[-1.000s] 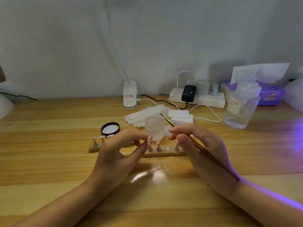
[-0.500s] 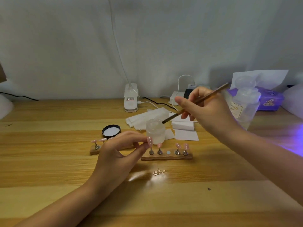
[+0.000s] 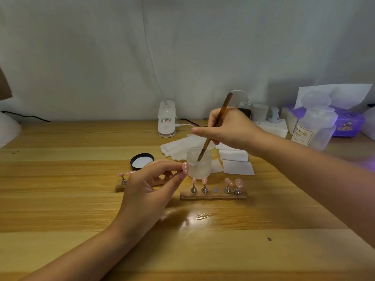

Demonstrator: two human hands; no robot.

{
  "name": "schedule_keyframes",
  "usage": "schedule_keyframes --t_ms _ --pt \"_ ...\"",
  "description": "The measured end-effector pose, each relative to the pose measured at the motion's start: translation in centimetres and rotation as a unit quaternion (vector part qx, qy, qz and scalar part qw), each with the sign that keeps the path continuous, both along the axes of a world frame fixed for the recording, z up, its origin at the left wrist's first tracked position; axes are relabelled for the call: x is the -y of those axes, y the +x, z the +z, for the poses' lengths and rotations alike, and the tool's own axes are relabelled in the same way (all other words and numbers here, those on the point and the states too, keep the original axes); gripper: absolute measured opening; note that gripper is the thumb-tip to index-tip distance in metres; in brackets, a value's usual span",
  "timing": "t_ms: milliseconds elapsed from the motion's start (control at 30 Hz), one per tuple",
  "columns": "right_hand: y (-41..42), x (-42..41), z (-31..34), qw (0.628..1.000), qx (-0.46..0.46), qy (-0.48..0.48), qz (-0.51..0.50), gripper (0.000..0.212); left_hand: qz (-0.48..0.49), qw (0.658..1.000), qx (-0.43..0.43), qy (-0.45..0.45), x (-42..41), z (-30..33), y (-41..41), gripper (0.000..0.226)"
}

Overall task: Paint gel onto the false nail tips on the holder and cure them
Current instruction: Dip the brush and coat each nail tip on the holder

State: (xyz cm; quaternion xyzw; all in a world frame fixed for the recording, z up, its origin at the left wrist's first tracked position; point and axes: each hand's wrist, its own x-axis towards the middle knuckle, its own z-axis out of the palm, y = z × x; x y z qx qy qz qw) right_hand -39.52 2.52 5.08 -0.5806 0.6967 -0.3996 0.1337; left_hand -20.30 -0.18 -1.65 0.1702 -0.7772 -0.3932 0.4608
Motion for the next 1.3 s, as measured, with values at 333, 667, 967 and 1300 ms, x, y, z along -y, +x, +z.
schedule_keyframes --t_ms 333,667,967,1300 --pt "0.3 0.8 -0.3 0.998 0.006 0.056 0.013 0.030 -0.002 1.000 0.008 0.001 0.0 0.0 0.0 0.016" --pt "0.3 0.3 -0.1 0.998 0.007 0.054 0.010 0.028 -0.007 1.000 0.006 -0.014 -0.2 0.1 0.0 0.018" --pt "0.4 0.2 0.5 0.997 -0.026 0.067 0.029 0.029 -0.008 1.000 0.004 -0.018 -0.3 0.2 0.0 0.017" --pt "0.2 -0.1 0.1 0.998 -0.023 0.060 0.028 0.029 -0.013 1.000 0.013 -0.021 -0.4 0.3 0.0 0.018"
